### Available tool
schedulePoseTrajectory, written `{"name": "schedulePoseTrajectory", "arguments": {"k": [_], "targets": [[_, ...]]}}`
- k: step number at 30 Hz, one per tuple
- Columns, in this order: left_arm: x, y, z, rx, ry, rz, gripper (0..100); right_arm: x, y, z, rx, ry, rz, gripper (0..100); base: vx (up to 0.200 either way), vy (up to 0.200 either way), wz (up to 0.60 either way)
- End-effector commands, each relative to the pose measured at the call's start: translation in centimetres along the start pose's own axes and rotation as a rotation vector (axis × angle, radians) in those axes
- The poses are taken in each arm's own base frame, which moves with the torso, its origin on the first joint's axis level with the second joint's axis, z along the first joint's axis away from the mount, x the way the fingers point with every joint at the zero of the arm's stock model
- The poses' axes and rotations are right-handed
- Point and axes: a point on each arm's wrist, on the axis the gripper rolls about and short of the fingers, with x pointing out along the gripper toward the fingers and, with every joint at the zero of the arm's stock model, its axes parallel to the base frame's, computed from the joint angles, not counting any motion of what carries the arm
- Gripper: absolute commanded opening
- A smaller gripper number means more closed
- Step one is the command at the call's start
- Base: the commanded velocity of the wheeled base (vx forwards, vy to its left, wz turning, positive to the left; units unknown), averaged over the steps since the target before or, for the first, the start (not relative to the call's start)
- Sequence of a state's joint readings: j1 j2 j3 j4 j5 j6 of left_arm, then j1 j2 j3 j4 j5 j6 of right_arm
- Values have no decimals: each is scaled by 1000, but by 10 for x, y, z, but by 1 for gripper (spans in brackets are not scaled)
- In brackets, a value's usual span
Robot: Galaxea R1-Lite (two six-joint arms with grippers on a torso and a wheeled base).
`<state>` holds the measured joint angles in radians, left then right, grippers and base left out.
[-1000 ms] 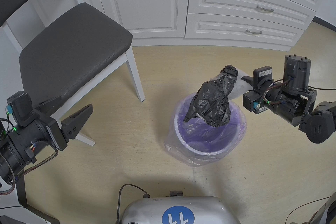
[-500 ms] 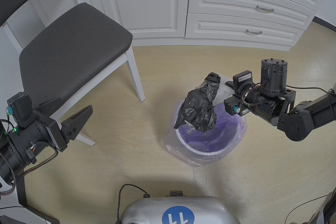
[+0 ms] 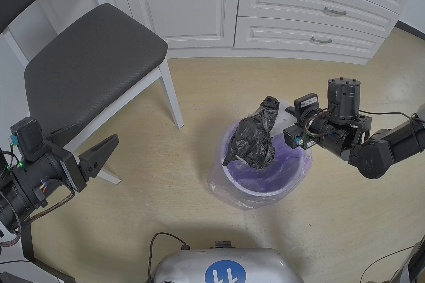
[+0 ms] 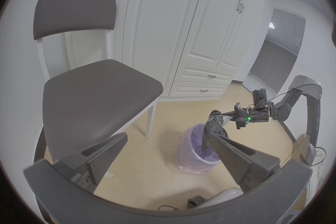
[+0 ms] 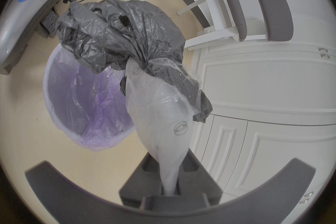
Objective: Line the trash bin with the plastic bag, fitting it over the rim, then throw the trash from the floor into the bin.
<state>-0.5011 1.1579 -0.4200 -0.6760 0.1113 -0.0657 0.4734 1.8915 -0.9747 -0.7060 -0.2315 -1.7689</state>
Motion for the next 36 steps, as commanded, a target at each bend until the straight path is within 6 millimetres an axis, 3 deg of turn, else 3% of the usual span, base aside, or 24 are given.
{"name": "schedulePoseTrajectory", "arguments": {"k": [1, 15, 31, 36], "targets": [[1, 0, -1, 0, 4, 0, 100, 1, 2, 0, -3, 0, 7, 0, 0, 0, 0], [2, 1, -1, 0, 5, 10, 100, 9, 15, 2, -14, 0, 49, 0, 0, 0, 0], [2, 7, 0, -4, 1, 32, 100, 31, 45, -9, -102, 40, 135, 0, 0, 0, 0], [2, 7, 0, -5, 0, 35, 100, 35, 51, -3, -110, 26, 151, 0, 0, 0, 0]]}}
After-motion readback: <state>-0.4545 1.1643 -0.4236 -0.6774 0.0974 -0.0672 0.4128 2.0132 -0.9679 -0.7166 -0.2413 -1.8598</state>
